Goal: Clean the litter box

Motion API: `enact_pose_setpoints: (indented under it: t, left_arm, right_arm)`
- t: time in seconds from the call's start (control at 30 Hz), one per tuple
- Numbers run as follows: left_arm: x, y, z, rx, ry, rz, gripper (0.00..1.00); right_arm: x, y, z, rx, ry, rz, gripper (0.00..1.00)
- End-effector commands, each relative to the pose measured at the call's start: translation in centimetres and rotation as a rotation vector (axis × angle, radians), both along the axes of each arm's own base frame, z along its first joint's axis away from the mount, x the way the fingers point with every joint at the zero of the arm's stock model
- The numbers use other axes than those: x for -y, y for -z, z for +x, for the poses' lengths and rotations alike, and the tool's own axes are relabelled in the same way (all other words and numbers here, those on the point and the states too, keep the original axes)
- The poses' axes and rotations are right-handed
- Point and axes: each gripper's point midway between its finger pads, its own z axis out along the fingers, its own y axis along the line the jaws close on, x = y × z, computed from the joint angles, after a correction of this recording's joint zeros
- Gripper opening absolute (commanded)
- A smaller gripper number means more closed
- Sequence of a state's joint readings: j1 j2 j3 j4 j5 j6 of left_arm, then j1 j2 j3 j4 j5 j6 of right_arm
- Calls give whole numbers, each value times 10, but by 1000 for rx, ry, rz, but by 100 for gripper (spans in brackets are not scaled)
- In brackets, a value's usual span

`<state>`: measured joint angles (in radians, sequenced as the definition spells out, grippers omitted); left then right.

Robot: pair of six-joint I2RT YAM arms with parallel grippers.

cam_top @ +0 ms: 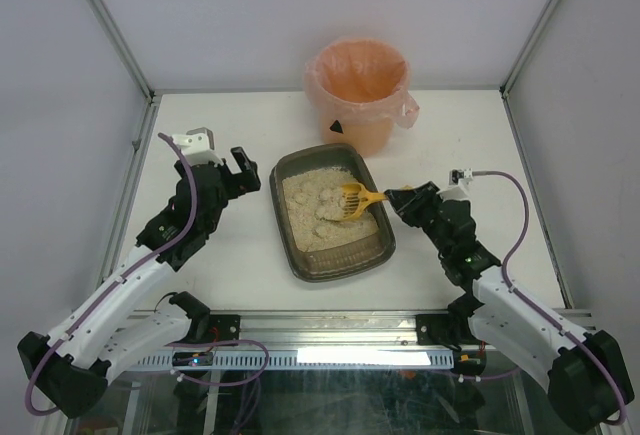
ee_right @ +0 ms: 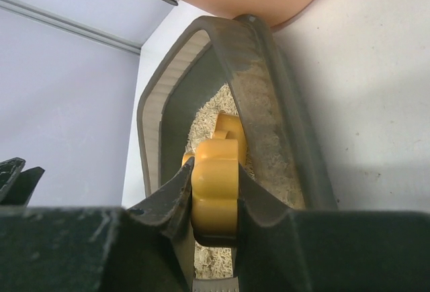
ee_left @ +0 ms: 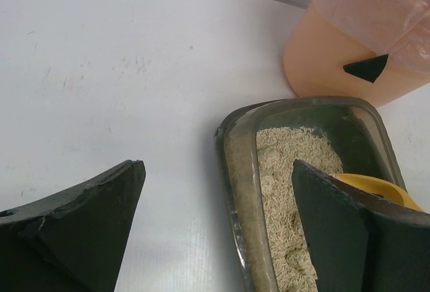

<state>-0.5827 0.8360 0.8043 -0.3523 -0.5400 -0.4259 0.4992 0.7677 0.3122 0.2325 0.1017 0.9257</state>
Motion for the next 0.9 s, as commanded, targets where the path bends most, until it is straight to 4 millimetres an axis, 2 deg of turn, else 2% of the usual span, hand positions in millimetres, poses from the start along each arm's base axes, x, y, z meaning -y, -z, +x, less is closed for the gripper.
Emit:
enact_pose_setpoints:
  t: [0.0,0.3,0.47,0.53,0.67,0.77,0.87]
  left_arm:
    - [8,-27,6,61,35,-21,97]
    - [21,-19,11,33,89,0,99]
    - [24,-25,13,49,100,-7,99]
    - [21,-27,14,53,78,-18,99]
    - [19,-33,17,76,69,-25,99]
    - [15,-40,16,95,52,-30,99]
    - [9,-41,15,115,28,-35,99]
  right_arm:
    - [-8,-45,7,137,-17,191,0]
    - [-10,-46,16,151,-41,305,0]
    - [4,-45,18,151,-24,323,0]
    - [7,-44,19,143,-20,343,0]
    - [-6,-57,14,177,-120,364,0]
    - [17,-43,18,134,-31,360,0]
    - [4,-52,11,152,-125,384,0]
